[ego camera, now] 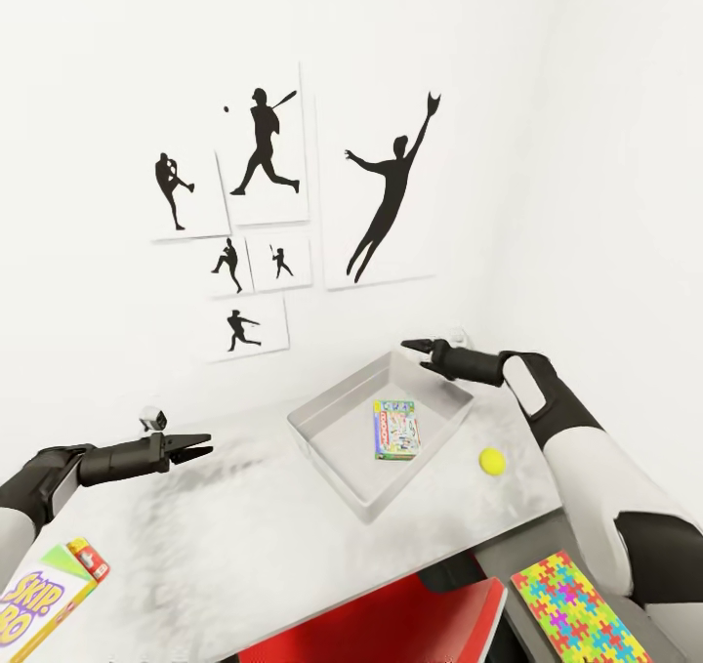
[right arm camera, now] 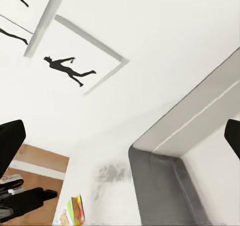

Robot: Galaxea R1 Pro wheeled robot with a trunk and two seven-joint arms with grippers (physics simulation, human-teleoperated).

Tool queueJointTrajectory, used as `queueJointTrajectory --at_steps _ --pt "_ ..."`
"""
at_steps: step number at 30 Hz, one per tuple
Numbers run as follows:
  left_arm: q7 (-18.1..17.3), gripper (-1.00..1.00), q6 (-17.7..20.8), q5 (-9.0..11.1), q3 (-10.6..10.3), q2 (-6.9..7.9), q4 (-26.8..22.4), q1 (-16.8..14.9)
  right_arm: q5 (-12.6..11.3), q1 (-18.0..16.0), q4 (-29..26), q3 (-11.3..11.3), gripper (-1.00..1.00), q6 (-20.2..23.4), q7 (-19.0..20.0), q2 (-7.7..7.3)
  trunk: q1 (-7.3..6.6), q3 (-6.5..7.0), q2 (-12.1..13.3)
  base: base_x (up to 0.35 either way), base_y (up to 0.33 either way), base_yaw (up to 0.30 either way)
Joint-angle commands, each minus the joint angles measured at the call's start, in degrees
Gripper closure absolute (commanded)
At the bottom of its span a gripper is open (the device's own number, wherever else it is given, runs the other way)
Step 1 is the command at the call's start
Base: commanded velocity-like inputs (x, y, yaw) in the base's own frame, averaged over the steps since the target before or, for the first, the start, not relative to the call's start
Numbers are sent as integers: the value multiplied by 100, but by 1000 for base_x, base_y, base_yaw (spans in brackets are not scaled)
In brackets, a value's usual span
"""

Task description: Put all the toys in the child's room - the three board games (two on the bed and one on the table), the two jigsaw puzzles on the table, and the tennis ball on the table - inside the toy box on the table in the child's room.

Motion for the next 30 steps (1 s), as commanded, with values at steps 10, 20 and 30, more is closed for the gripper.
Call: queueJointTrajectory --at_steps 10,20,30 --pt "-21 -100 60 1 -1 52 1 -5 -5 758 -5 -419 -100 -301 960 -153 3 12 -14 -68 0 -82" --pt "-21 -100 22 1 -1 83 1 -5 9 1447 -25 -632 -100 -793 2092 -166 3 76 -14 -4 0 -214" --pt "-21 -100 -89 1 -1 123 1 -5 5 1866 -26 -646 -100 -1359 2642 -164 3 142 -14 -18 5 -222"
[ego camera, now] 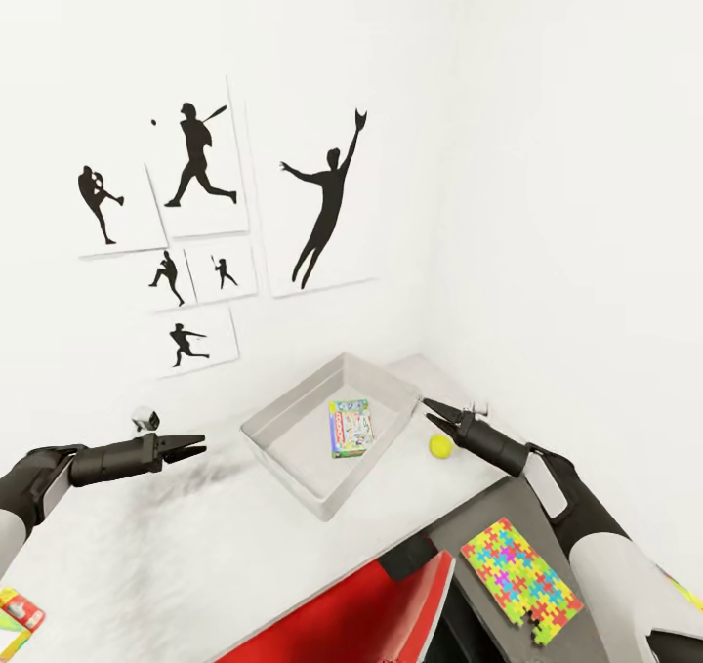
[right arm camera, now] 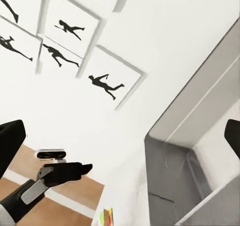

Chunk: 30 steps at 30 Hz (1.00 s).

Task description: Put all the toys in the child's room - the three board games (two on the bed and one on the table), the two jigsaw puzzles on the table, and the tennis ball on the table - inside the toy box on the table in the child's room.

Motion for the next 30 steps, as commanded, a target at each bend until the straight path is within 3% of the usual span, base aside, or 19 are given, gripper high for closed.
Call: queueJointTrajectory --at_steps 1,8,22,30 --pt "-23 -100 59 -2 1 4 -2 -3 -26 74 4 -3 -100 -36 146 1 3 -6 -12 -143 68 -217" --pt "-23 -100 52 -1 1 17 -1 -3 -18 466 -25 -45 -100 -446 591 2 3 21 -12 -91 50 -148" --pt "-23 -100 51 -2 1 15 -1 -3 11 505 -35 -64 -100 -531 594 4 3 24 -12 -9 2 -46" --pt "-23 -100 51 -2 1 17 -1 -3 11 505 -34 -65 -100 -531 599 10 3 25 -12 -156 56 -5"
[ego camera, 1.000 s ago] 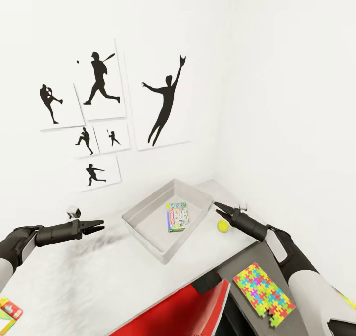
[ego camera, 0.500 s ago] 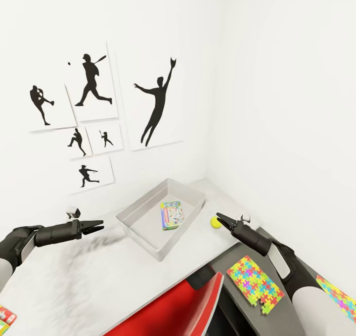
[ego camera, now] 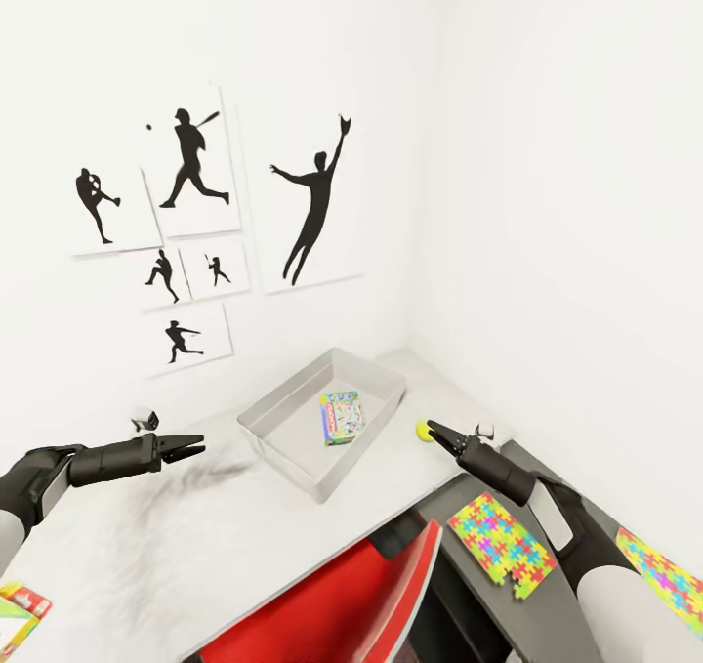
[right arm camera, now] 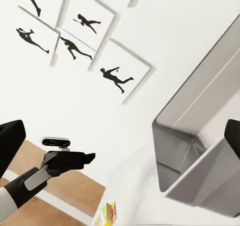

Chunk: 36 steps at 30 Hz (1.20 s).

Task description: Put all the toys in the child's room - the three board games (two on the bed and one on the table), the two jigsaw puzzles on the table, and the tennis ball on the table - inside the toy box on the table in the child's room.

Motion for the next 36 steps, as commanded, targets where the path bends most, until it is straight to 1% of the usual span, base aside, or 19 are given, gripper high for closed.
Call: queueJointTrajectory --at_steps 1,7,14,20,24,36 --pt "-21 -100 61 -5 4 2 0 -4 -26 -5 3 -2 -100 50 10 0 2 -12 -14 -134 58 -55" --pt "-21 -100 61 -5 4 3 0 -4 -24 -5 4 -2 -100 49 10 1 2 14 -14 -70 24 -130" --pt "-21 -100 61 -5 4 5 -1 -4 -24 -5 4 -2 -100 49 11 1 2 56 -14 -148 55 -210" --pt "-21 -100 53 -5 8 8 1 -3 -24 -5 4 -2 -100 50 16 1 2 92 -14 -36 10 -223" --pt "-21 -100 55 -4 8 57 0 -2 -24 -5 4 -1 -100 49 19 1 2 117 -14 -5 2 -224" --pt "-21 -100 78 -5 19 116 -18 -4 -8 -5 6 1 -100 29 5 7 2 190 -14 -1 0 -224"
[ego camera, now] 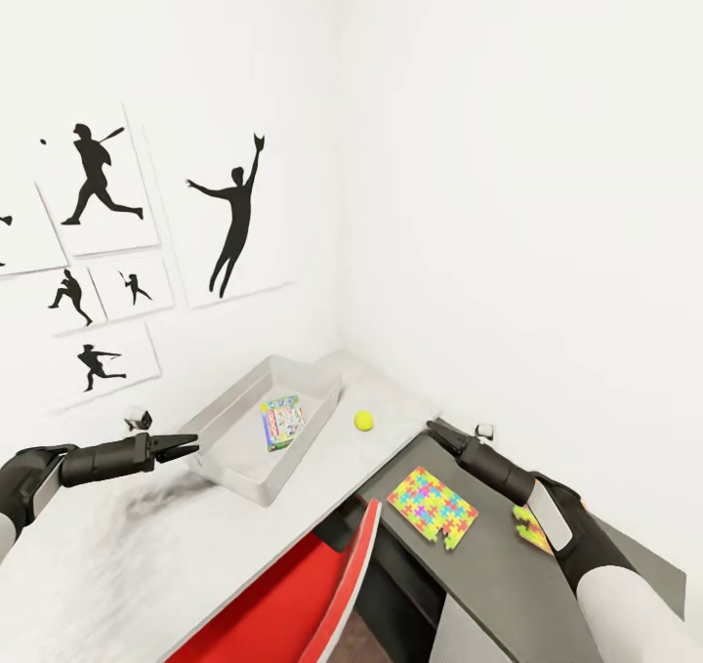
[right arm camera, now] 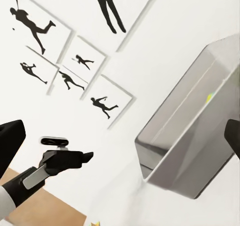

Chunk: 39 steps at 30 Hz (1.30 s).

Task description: Put all the toys in the child's room - the three board games (two on the bed and one on the table), the two jigsaw puzzles on the table, and the tennis ball on the table - inside the toy box on the table in the child's room.

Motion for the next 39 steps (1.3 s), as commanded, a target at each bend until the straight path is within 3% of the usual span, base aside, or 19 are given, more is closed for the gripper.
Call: queueJointTrajectory --at_steps 1,23,39 --pt "-23 -100 62 -3 2 3 -4 -3 -24 -7 5 -2 -100 49 5 1 4 -7 -13 -14 0 -224" --pt "-23 -100 78 -3 -2 5 -11 -3 -60 -7 43 -57 -100 45 -153 4 4 127 -13 -60 0 -223" --pt "-23 -100 67 -3 -5 5 -16 -3 -42 -7 49 -57 -100 45 -206 3 4 149 -13 0 0 -109"
